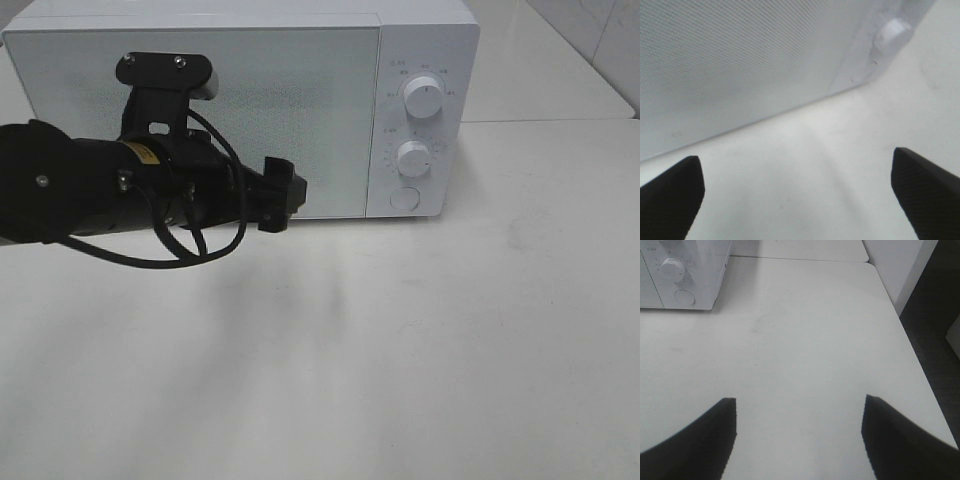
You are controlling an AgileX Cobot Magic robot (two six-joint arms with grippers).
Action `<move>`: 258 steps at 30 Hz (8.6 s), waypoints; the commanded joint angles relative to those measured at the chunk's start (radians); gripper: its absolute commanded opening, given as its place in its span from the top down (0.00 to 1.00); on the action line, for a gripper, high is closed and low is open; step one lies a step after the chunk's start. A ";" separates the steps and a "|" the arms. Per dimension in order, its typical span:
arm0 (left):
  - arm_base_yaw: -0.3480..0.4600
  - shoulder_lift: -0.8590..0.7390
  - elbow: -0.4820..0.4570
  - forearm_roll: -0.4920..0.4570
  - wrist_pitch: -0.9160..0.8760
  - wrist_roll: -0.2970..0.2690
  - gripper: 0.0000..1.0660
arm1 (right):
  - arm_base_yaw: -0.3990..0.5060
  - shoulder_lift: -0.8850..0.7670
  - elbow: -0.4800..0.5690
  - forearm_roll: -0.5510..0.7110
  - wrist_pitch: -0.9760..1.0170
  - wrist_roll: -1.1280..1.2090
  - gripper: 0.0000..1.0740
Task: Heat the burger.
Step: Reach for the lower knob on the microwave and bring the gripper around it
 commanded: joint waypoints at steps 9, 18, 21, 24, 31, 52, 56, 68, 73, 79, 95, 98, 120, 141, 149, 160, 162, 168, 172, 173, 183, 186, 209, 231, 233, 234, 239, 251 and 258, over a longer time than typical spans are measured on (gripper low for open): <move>-0.003 -0.142 0.000 0.043 0.512 0.004 0.08 | -0.009 -0.030 0.001 -0.002 -0.011 0.003 0.36; 0.208 -0.244 0.000 0.080 0.967 -0.038 0.08 | -0.009 -0.030 0.001 -0.002 -0.011 0.003 0.36; 0.319 -0.304 0.000 0.104 1.076 -0.038 0.08 | -0.009 -0.030 0.001 -0.002 -0.011 0.003 0.36; 0.433 -0.367 0.000 0.136 1.166 -0.038 0.08 | -0.009 -0.030 0.001 -0.002 -0.011 0.003 0.36; 0.728 -0.558 0.000 0.274 1.367 -0.056 0.08 | -0.009 -0.030 0.001 -0.002 -0.011 0.003 0.36; 0.843 -1.220 0.182 0.347 1.366 -0.101 0.08 | -0.009 -0.030 0.001 -0.002 -0.011 0.003 0.36; 0.842 -1.279 0.204 0.369 1.366 -0.101 0.08 | -0.009 -0.030 0.001 -0.002 -0.011 0.003 0.36; 0.813 -1.500 0.294 0.383 1.325 -0.101 0.08 | -0.009 -0.030 0.001 -0.002 -0.011 0.003 0.36; 0.813 -1.630 0.294 0.362 1.325 -0.101 0.08 | -0.009 -0.030 0.001 -0.002 -0.011 0.003 0.36; 0.813 -1.717 0.294 0.358 1.324 -0.101 0.08 | -0.009 -0.030 0.001 -0.002 -0.011 0.003 0.36; 0.813 -1.723 0.294 0.359 1.324 -0.101 0.08 | -0.009 -0.025 0.001 -0.001 -0.011 0.003 0.36; 0.813 -1.723 0.294 0.359 1.324 -0.101 0.08 | -0.009 -0.025 0.001 -0.001 -0.011 0.003 0.36; 0.813 -1.723 0.294 0.359 1.324 -0.101 0.08 | -0.009 -0.019 -0.012 -0.004 -0.025 -0.013 0.36; 0.813 -1.723 0.294 0.359 1.324 -0.101 0.08 | -0.009 0.279 -0.037 -0.004 -0.355 -0.012 0.29; 0.813 -1.723 0.294 0.359 1.324 -0.101 0.08 | -0.009 0.514 -0.001 -0.001 -0.626 -0.005 0.29; 0.813 -1.723 0.294 0.359 1.324 -0.101 0.08 | -0.009 0.771 0.030 -0.001 -0.986 -0.004 0.29; 0.813 -1.723 0.294 0.359 1.324 -0.101 0.08 | -0.009 0.796 0.030 -0.001 -1.016 -0.004 0.29; 0.813 -1.723 0.294 0.359 1.324 -0.101 0.08 | -0.009 0.938 0.030 0.004 -1.233 -0.004 0.29; 0.813 -1.723 0.294 0.359 1.324 -0.101 0.08 | -0.007 1.058 0.030 0.085 -1.382 -0.054 0.29; 0.813 -1.723 0.294 0.359 1.324 -0.101 0.08 | -0.003 1.098 0.031 0.119 -1.427 -0.087 0.29; 0.813 -1.723 0.294 0.359 1.324 -0.101 0.08 | 0.132 1.206 0.113 0.333 -1.693 -0.296 0.29; 0.813 -1.723 0.294 0.359 1.324 -0.101 0.08 | 0.205 1.239 0.137 0.445 -1.771 -0.382 0.29; 0.813 -1.723 0.294 0.359 1.324 -0.101 0.08 | 0.769 1.549 0.158 1.006 -2.284 -0.556 0.29; 0.813 -1.723 0.294 0.360 1.324 -0.101 0.08 | 0.853 1.712 0.091 1.097 -2.319 -0.495 0.29; 0.813 -1.723 0.294 0.360 1.324 -0.101 0.08 | 0.853 1.716 0.091 1.097 -2.316 -0.488 0.29; 0.813 -1.723 0.294 0.360 1.324 -0.101 0.08 | 0.853 1.717 0.091 1.097 -2.316 -0.483 0.29; 0.813 -1.723 0.294 0.360 1.324 -0.101 0.08 | 0.851 1.717 0.091 1.097 -2.316 -0.453 0.29; 0.813 -1.723 0.294 0.360 1.324 -0.101 0.08 | 0.837 1.739 0.069 1.088 -2.320 -0.450 0.29; 0.813 -1.723 0.294 0.360 1.324 -0.101 0.08 | 0.753 1.806 -0.020 1.024 -2.310 -0.445 0.29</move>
